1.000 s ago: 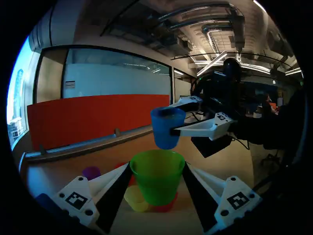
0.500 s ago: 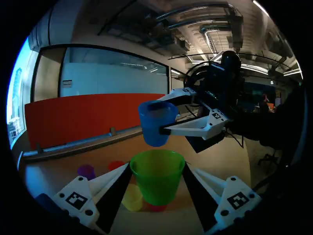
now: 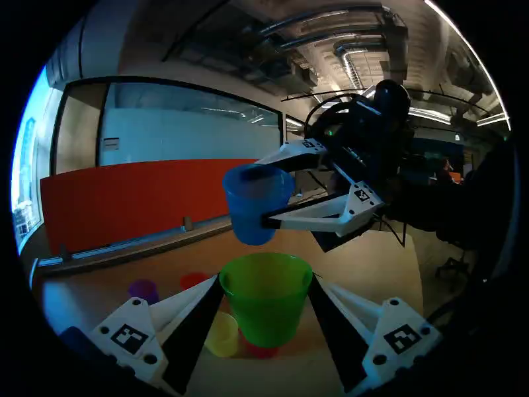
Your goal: Pour water
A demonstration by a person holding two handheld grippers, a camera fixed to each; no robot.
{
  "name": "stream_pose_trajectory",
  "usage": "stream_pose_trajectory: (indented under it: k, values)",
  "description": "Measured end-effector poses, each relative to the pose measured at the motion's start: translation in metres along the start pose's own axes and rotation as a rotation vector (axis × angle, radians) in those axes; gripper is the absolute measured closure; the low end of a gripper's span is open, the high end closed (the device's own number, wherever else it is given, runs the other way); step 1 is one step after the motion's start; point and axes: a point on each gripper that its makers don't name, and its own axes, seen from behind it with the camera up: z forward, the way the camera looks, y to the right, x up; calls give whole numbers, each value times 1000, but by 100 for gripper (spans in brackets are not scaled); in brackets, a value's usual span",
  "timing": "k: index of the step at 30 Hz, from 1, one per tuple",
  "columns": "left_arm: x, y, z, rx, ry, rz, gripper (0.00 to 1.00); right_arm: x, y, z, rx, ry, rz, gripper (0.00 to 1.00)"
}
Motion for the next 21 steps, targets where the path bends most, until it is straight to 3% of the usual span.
stream_pose_trajectory:
  k: [21]
  values:
    - [3,9,1,-19,8,7,12,11,-6,4,35,-23,-189,9]
